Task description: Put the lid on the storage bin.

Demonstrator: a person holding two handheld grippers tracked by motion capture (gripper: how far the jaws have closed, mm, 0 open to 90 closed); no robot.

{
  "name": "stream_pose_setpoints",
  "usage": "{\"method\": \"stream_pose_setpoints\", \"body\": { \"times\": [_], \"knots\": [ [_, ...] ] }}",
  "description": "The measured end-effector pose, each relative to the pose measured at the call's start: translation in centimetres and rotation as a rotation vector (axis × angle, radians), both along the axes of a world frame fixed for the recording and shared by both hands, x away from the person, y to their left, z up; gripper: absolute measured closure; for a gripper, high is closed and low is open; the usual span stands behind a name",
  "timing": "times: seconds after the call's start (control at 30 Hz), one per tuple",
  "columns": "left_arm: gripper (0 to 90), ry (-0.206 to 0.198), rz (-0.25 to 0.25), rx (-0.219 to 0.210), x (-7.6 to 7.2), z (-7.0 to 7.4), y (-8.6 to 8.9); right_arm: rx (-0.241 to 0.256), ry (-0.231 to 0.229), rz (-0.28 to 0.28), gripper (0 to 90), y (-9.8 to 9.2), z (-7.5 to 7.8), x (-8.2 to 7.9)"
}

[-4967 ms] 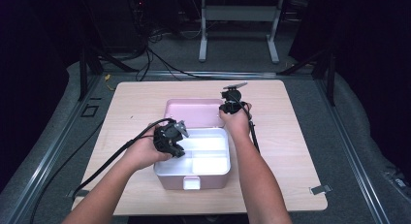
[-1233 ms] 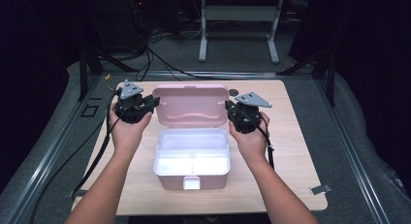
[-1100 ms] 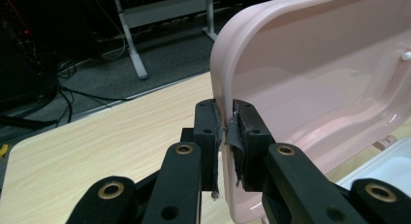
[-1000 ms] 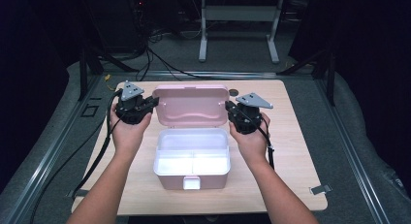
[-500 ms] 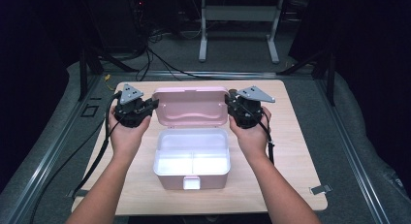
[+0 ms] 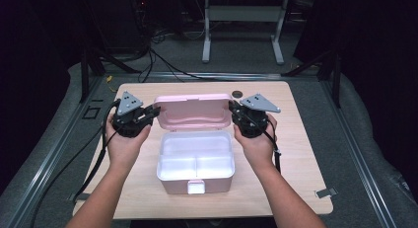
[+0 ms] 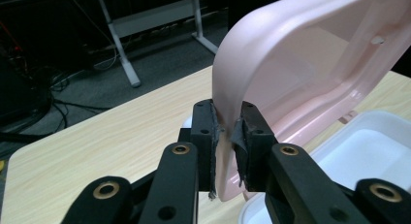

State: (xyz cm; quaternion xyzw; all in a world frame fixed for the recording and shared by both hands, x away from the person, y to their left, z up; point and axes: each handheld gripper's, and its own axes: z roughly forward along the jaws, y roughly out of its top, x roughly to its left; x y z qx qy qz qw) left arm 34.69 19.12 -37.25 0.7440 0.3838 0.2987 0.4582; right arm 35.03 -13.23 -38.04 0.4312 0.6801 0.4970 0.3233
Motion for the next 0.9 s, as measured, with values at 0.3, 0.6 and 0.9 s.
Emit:
{"method": "stream_pose_setpoints", "body": {
  "times": [0.3, 0.6, 0.9],
  "knots": [
    [81.1, -0.040, -0.009, 0.030, -1.1, 0.0, -0.2, -0.008, -0.032, 0.005, 85.0, -0.2, -0.5, -1.8],
    [81.0, -0.041, -0.023, 0.055, -1.2, -0.1, -0.5, -0.010, -0.037, 0.000, 83.8, -0.6, -0.8, -2.7],
    [75.9, -0.023, -0.065, 0.040, -3.3, -1.3, 0.4, -0.005, -0.014, 0.047, 78.8, -1.2, -1.0, -3.6]
  ]
}}
